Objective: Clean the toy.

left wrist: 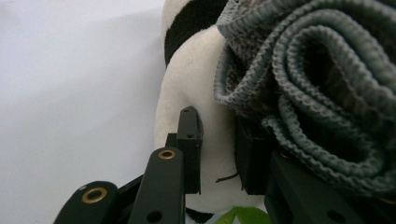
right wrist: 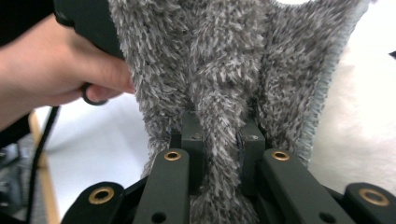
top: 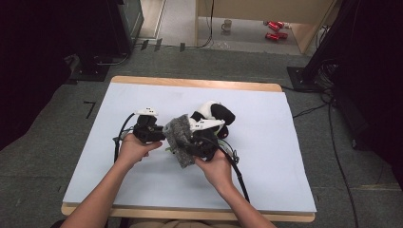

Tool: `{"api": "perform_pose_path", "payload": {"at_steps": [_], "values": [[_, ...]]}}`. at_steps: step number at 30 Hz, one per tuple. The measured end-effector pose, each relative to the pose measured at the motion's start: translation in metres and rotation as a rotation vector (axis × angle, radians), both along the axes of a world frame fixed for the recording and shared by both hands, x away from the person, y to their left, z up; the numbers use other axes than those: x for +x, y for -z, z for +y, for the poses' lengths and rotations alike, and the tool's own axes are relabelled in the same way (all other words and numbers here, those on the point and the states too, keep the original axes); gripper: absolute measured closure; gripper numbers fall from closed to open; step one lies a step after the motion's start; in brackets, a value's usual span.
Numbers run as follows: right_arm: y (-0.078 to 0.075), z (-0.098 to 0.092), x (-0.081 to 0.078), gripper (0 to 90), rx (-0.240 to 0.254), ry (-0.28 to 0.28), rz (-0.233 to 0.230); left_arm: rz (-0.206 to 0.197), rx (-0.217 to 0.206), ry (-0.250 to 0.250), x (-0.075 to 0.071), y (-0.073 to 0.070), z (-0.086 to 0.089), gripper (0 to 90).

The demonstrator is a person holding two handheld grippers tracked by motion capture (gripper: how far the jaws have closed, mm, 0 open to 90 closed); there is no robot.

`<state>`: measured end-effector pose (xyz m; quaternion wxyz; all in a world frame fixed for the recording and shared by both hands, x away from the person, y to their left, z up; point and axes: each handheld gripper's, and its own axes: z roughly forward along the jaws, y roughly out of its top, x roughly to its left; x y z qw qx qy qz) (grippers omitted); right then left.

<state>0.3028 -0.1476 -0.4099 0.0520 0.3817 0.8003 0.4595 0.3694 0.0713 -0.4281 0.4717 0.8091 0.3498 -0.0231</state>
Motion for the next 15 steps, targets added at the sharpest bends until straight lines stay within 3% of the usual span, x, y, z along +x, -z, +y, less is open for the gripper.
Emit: {"api": "perform_pose_path", "payload": {"at_steps": [5, 15], "values": [[0.011, 0.009, -0.007, 78.9, -0.046, -0.01, -0.06, 0.002, 0.006, -0.002, 0.001, 0.001, 0.001, 74.6], [0.036, 0.025, -0.011, 79.1, -0.129, -0.054, -0.016, 0.021, -0.013, -0.012, 0.003, 0.002, 0.004, 74.5]]}}
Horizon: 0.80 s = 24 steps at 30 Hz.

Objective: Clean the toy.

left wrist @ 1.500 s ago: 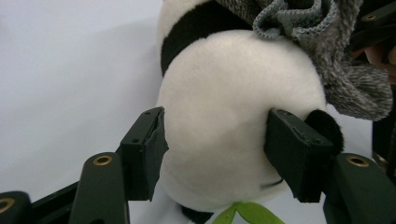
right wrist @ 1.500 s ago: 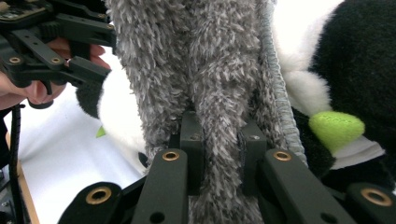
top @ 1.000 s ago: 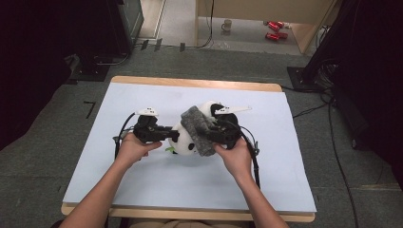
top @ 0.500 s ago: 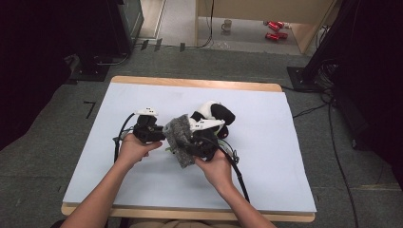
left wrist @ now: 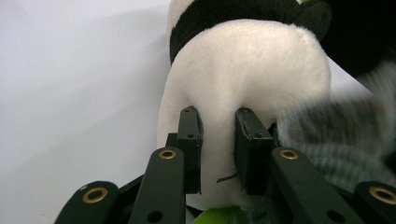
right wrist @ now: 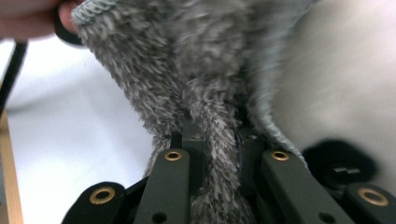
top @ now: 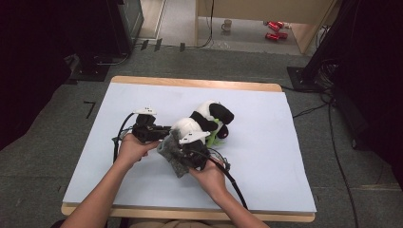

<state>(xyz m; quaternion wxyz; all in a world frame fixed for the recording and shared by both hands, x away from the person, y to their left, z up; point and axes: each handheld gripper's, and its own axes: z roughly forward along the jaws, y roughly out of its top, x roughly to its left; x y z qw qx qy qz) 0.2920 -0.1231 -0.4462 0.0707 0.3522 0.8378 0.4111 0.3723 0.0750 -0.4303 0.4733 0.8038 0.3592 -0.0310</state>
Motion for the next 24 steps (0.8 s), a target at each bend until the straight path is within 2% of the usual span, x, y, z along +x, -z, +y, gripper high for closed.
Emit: {"api": "perform_pose_path", "payload": {"at_steps": [4, 7, 10, 12, 14, 17, 19, 21, 24], "values": [[0.018, 0.008, 0.002, 79.0, -0.07, -0.012, 0.067, -0.005, 0.002, 0.011, -0.001, -0.001, -0.001, 74.2], [0.03, 0.009, 0.004, 79.0, -0.072, -0.004, 0.103, -0.016, 0.012, 0.006, -0.002, -0.002, -0.002, 74.0], [0.029, 0.009, 0.006, 78.9, -0.069, -0.005, 0.125, -0.018, 0.011, 0.007, -0.002, -0.002, -0.001, 73.9], [0.029, 0.01, 0.008, 78.4, -0.071, -0.011, 0.156, -0.019, 0.01, 0.002, -0.002, -0.002, -0.001, 73.7], [0.025, 0.011, 0.007, 78.4, -0.072, -0.045, 0.176, -0.03, 0.017, 0.002, -0.002, -0.002, -0.001, 73.2], [0.01, 0.012, 0.002, 78.5, -0.066, -0.077, 0.159, -0.038, 0.028, 0.001, -0.003, -0.003, -0.002, 73.0], [-0.004, 0.013, -0.001, 78.6, -0.053, -0.086, 0.122, -0.038, 0.031, 0.002, -0.003, -0.004, -0.002, 73.0], [-0.021, 0.012, -0.003, 78.7, -0.046, -0.075, 0.084, -0.032, 0.029, 0.002, -0.003, -0.004, -0.001, 73.0], [-0.03, 0.007, -0.001, 78.7, -0.034, -0.052, 0.064, -0.024, 0.023, 0.002, -0.003, -0.004, -0.001, 72.9]]}}
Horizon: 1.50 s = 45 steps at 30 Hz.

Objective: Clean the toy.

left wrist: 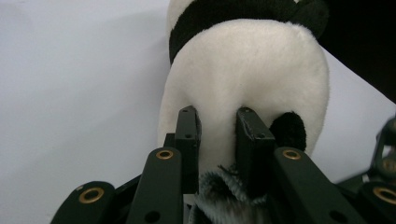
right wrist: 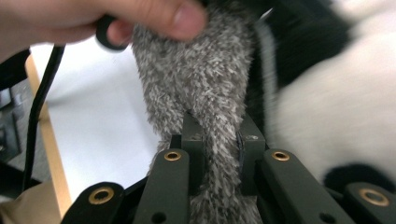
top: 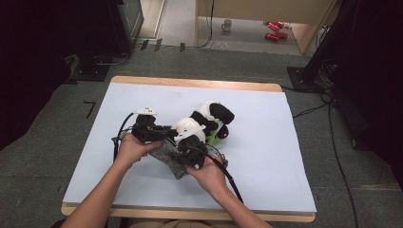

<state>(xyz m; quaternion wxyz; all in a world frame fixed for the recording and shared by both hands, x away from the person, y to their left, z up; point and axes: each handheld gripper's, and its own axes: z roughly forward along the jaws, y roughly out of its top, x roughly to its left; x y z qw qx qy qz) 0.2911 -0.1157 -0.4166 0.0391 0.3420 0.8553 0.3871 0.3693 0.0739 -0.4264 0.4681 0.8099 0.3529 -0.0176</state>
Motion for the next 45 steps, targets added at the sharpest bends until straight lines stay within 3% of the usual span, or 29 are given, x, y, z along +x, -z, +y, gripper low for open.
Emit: {"api": "perform_pose_path", "payload": {"at_steps": [6, 11, 15, 19, 24, 28, 31, 36, 39, 41, 45], "values": [[-0.002, -0.011, 0.01, 78.5, 0.013, 0.075, -0.038, 0.006, -0.001, -0.011, 0.0, 0.0, -0.001, 73.1], [0.008, -0.003, 0.01, 79.0, -0.017, 0.073, -0.077, 0.013, 0.004, -0.016, 0.001, 0.002, 0.001, 73.1], [0.018, 0.002, 0.008, 79.3, -0.067, 0.051, -0.098, 0.015, 0.002, -0.012, 0.0, 0.002, 0.0, 73.1], [0.035, 0.008, 0.007, 79.4, -0.111, 0.039, -0.07, 0.016, 0.002, -0.008, 0.0, 0.001, 0.0, 72.9], [0.042, 0.01, 0.008, 79.4, -0.128, 0.031, -0.052, 0.017, 0.0, -0.005, 0.0, 0.001, 0.0, 72.8], [0.054, 0.013, 0.007, 78.4, -0.159, 0.014, 0.019, 0.014, -0.002, -0.007, 0.0, 0.001, 0.001, 72.8], [0.045, 0.011, 0.008, 78.5, -0.134, 0.01, 0.057, 0.015, -0.008, -0.011, 0.0, 0.0, 0.002, 73.0], [0.014, 0.008, 0.001, 78.9, -0.074, -0.001, -0.005, 0.02, -0.01, -0.009, 0.001, 0.0, 0.003, 73.7], [0.001, 0.007, -0.001, 78.9, -0.058, 0.022, -0.058, 0.019, -0.01, -0.01, 0.001, -0.001, 0.002, 73.9], [0.002, 0.005, 0.001, 78.8, -0.079, 0.046, -0.083, 0.02, -0.011, -0.009, 0.0, -0.001, 0.001, 74.0], [0.018, 0.0, 0.009, 79.3, -0.068, 0.049, -0.055, 0.018, -0.003, -0.01, -0.001, -0.001, 0.0, 74.0]]}}
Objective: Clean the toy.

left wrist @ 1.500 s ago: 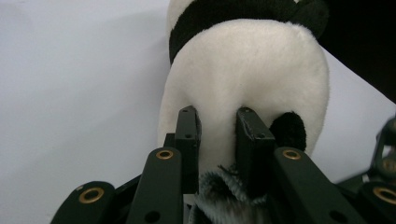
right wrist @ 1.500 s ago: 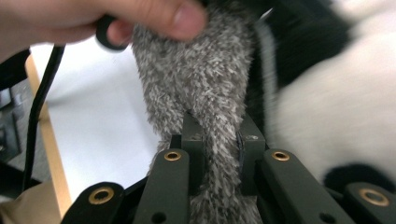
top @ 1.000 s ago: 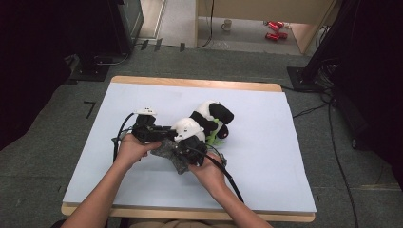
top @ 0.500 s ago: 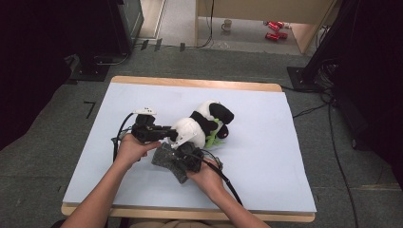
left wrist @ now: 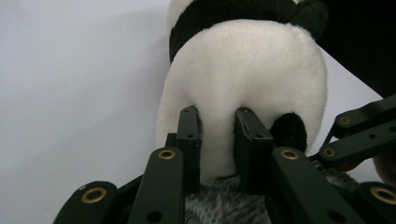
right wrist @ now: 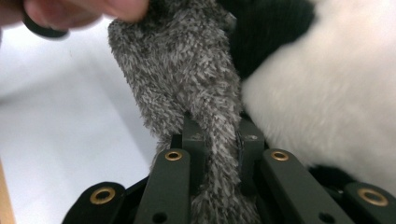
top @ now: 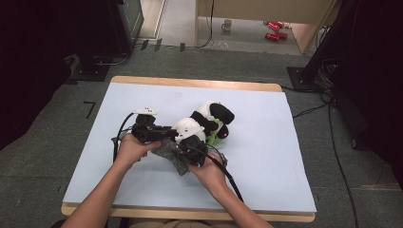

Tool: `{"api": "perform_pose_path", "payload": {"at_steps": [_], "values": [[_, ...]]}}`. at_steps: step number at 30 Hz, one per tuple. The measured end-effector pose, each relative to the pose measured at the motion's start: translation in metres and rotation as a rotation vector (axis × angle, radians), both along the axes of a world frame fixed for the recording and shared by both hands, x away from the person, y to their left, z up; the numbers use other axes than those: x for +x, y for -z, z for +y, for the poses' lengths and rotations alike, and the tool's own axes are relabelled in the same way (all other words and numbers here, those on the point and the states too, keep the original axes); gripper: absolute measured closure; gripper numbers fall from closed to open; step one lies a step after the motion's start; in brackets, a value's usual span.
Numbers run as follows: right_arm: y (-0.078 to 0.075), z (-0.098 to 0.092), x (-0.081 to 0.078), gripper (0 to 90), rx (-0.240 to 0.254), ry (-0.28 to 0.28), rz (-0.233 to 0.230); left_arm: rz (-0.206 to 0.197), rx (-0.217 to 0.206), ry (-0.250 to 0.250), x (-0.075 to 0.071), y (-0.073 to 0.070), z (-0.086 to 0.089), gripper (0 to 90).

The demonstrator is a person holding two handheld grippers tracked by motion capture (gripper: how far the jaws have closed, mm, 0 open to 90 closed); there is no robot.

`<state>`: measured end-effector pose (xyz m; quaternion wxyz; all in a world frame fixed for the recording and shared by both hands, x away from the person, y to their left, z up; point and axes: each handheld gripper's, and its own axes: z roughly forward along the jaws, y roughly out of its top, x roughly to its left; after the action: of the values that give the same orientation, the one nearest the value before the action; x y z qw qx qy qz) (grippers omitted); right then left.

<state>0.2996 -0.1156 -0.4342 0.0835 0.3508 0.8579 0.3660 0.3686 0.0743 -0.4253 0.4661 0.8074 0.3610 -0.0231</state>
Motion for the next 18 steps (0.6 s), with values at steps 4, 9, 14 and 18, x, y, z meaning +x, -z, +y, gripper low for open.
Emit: {"api": "perform_pose_path", "payload": {"at_steps": [4, 9, 14, 18], "values": [[0.011, 0.006, -0.001, 79.4, -0.057, -0.011, 0.015, -0.002, 0.001, -0.001, 0.0, 0.0, 0.0, 74.1], [0.027, 0.007, 0.0, 79.4, -0.084, -0.018, 0.047, -0.008, 0.004, -0.003, 0.0, 0.0, 0.001, 74.0], [0.031, 0.004, 0.002, 79.2, -0.067, -0.02, 0.093, -0.013, 0.002, -0.017, 0.002, 0.001, 0.004, 74.0], [0.026, 0.001, 0.002, 78.8, -0.038, -0.049, 0.138, -0.012, 0.007, -0.036, 0.005, 0.001, 0.008, 74.4]]}}
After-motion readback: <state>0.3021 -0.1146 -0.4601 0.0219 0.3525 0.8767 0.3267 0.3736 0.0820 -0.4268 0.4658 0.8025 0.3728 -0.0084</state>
